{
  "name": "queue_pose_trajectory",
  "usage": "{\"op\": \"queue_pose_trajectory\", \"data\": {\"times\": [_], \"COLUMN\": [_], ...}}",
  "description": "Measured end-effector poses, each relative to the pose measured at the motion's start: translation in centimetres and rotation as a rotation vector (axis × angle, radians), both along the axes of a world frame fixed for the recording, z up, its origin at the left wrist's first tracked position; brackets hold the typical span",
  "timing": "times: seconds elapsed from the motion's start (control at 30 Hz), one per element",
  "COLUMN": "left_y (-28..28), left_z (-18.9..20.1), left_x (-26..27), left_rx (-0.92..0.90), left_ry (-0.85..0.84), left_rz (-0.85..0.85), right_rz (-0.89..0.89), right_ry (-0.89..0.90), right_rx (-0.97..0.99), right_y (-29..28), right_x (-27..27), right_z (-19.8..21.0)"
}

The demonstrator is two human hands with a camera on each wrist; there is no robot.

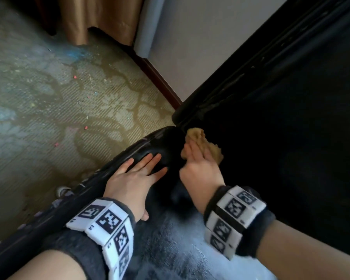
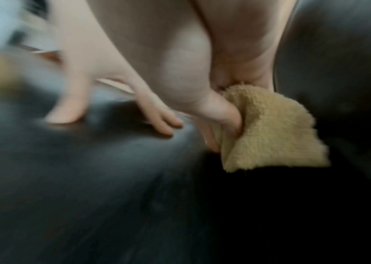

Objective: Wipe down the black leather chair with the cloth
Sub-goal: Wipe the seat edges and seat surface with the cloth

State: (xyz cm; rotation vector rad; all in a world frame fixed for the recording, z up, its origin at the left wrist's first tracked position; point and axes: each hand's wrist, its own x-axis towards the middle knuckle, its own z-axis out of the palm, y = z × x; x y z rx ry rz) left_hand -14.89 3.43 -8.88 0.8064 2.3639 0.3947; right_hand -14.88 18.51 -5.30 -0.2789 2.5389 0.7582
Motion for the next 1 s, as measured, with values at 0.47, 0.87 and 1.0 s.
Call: {"op": "queue_pose_trajectory", "data": {"times": [0.47, 0.87, 1.0], "left_y": [-0.1, 7.1, 9.9], "left_z": [0.2, 2.9, 1.8], "left_x": [-0.3, 2.4, 3.0], "left_rx": [-0.101, -0.097, -0.095], "left_ry": [-0.002, 0.044, 0.120], "left_rz": [-0.055, -0.107, -0.163], "right_rz": [0.086, 0.010, 0.105], "right_ry": [-0.128, 0.332, 0.209], "right_rx": [0.192, -0.251, 0.098], "right_y": [9.6, 5.3, 9.6], "right_x": [7.1, 7.2, 6.8], "right_z": [-1.4, -0.7, -1.9]}}
